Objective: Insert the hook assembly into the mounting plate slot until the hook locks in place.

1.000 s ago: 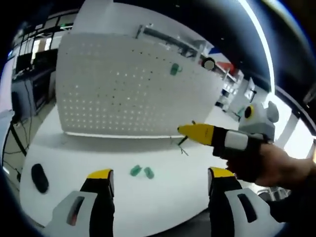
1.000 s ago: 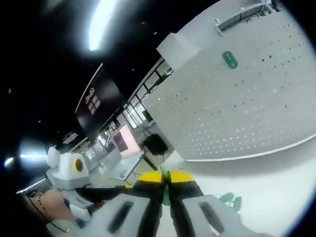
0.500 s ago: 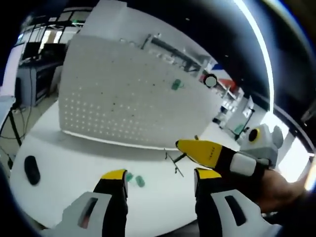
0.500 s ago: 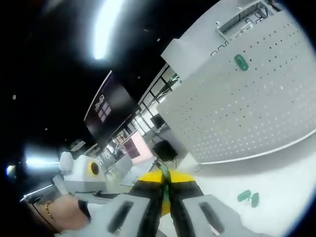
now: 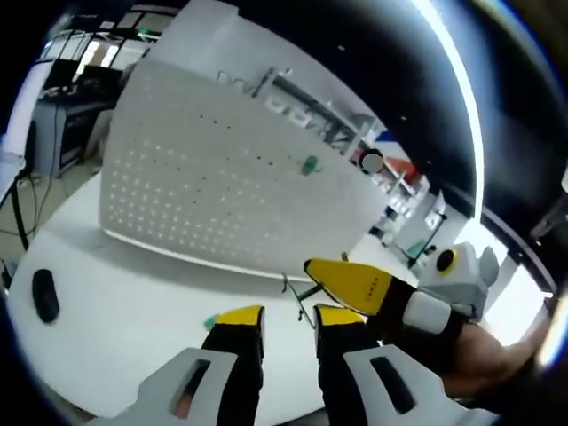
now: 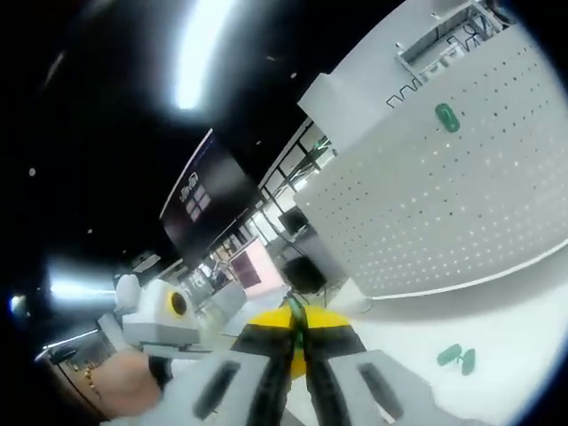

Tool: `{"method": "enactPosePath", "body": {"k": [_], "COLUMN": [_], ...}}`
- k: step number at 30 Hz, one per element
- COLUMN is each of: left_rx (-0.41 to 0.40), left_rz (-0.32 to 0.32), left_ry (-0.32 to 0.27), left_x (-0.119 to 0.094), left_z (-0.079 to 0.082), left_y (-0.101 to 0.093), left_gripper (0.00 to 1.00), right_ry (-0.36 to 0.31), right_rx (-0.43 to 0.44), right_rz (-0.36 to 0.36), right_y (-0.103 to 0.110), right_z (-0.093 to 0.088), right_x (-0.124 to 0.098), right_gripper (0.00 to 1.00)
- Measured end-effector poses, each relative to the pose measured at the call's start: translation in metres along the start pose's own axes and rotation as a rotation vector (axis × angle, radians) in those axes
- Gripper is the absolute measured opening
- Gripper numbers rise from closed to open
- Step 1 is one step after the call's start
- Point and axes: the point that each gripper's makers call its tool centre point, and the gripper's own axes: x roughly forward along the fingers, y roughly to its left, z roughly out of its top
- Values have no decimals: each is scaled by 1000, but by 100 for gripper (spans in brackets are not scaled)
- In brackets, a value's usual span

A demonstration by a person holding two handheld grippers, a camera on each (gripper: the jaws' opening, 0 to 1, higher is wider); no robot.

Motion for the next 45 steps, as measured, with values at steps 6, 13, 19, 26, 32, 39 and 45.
{"method": "enactPosePath", "body": {"k": [6,13,19,26,32,39,45], "left_rx": [-59,-77,-111,-18,34,128,248], "left_rz": [-55,-62,-52,4,44,86,124], "left_ry": [4,11,13,-1,-9,-3,0], "left_x": [0,-1,-3,-6,-10,-12,-12], "left_z": [0,-1,-1,7,9,9,14], "left_y": [-10,-10,-7,3,8,15,17], "left_gripper": [8,6,4,1,1,1,1], "right_ry": [-4,-3,22,101,112,147,174], "right_rx": [-3,-48,-94,-133,-92,-143,-80], "right_rz": [1,3,15,62,72,97,126], "right_y": [1,4,6,11,10,5,10], "right_z": [1,1,-2,-6,1,9,7], "right_x": [0,-2,-1,4,3,-5,-9], "right_gripper": [0,0,1,3,10,14,13]}}
